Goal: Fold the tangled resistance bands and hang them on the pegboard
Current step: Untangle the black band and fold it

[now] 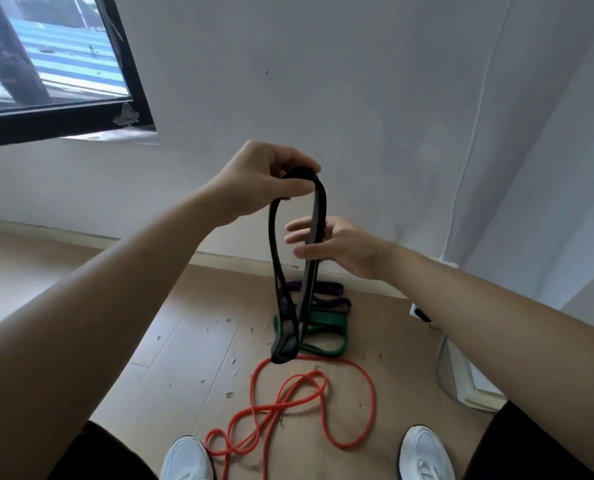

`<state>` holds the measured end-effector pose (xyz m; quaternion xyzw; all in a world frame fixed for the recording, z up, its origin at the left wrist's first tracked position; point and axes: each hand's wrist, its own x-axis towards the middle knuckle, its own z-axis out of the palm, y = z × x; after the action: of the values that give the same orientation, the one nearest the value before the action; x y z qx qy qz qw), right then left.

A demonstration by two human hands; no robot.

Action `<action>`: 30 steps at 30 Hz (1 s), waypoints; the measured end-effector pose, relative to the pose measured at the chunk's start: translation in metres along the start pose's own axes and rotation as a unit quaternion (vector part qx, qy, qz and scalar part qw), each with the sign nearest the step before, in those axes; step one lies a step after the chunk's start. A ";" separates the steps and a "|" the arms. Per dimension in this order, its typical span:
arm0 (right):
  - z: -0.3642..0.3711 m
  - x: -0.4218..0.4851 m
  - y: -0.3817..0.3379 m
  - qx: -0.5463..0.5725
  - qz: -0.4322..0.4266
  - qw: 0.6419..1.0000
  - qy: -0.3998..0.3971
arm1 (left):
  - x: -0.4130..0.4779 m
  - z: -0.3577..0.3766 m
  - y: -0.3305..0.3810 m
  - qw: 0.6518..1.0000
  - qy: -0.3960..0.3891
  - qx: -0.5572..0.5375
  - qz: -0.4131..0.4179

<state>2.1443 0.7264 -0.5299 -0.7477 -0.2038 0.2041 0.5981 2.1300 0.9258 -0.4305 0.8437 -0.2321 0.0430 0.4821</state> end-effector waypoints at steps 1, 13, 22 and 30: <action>0.004 0.002 0.002 0.006 0.000 1.000 0.006 | 0.000 0.000 -0.001 1.000 0.010 -0.008 0.007; 0.036 0.013 0.018 -0.056 -0.013 0.998 0.012 | -0.007 -0.017 -0.001 0.976 0.122 -0.177 0.039; 0.043 0.015 0.017 -0.012 -0.008 1.000 -0.002 | -0.007 -0.019 0.004 0.965 0.161 -0.203 0.028; 0.047 0.013 0.018 -0.053 -0.009 0.998 0.017 | -0.008 -0.043 -0.001 0.937 0.204 -0.284 0.011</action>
<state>2.1309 0.7679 -0.5578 -0.7798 -0.2111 0.1752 0.5627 2.1297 0.9648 -0.4114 0.6418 -0.1405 0.1517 0.7385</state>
